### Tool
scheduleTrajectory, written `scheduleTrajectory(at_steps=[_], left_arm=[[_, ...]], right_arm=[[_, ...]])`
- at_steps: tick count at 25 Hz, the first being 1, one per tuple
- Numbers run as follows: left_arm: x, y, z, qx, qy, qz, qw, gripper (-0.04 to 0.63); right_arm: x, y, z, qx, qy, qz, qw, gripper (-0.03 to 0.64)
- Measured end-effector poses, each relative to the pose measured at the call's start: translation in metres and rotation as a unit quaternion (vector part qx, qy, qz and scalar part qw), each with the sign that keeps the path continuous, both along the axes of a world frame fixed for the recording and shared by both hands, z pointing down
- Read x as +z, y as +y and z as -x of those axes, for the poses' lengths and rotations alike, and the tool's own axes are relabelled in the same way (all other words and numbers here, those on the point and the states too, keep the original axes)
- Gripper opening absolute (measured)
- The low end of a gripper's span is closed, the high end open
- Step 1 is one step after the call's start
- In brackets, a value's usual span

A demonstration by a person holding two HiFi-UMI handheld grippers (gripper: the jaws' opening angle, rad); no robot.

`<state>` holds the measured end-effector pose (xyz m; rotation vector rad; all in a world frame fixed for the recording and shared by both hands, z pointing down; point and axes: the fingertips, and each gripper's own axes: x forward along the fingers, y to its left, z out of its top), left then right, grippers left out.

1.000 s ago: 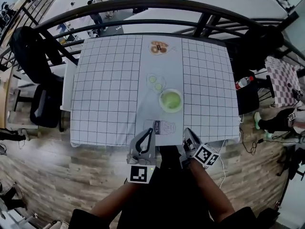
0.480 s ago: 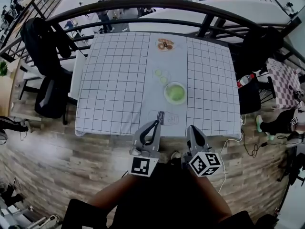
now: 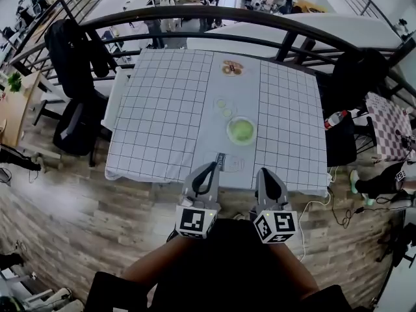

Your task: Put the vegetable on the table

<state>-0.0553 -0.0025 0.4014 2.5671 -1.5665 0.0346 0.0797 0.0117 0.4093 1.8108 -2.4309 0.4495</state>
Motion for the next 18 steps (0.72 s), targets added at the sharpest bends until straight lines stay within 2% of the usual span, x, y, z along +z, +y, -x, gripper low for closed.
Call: scheduleTrajectory(at_steps=[4, 7, 11, 14, 18], left_arm=[[-0.003, -0.004, -0.002, 0.010, -0.006, -0.011, 0.9999, 0.008], [-0.008, 0.000, -0.009, 0.032, -0.009, -0.023, 0.9992, 0.008], [-0.001, -0.002, -0.014, 0.054, 0.001, -0.019, 0.9984, 0.008], [0.006, -0.005, -0.013, 0.072, -0.014, -0.016, 0.9972, 0.008], [0.014, -0.009, -0.021, 0.096, -0.010, -0.008, 0.9953, 0.008]], right_arm=[[-0.004, 0.000, 0.010, -0.008, 0.009, -0.016, 1.000, -0.003], [-0.009, 0.003, 0.014, -0.003, 0.025, -0.038, 0.999, -0.003], [-0.006, 0.003, 0.022, 0.004, 0.038, -0.051, 0.998, -0.003], [-0.004, 0.004, 0.025, 0.012, 0.046, -0.054, 0.997, -0.003], [0.000, 0.003, 0.024, 0.020, 0.055, -0.054, 0.997, -0.003]])
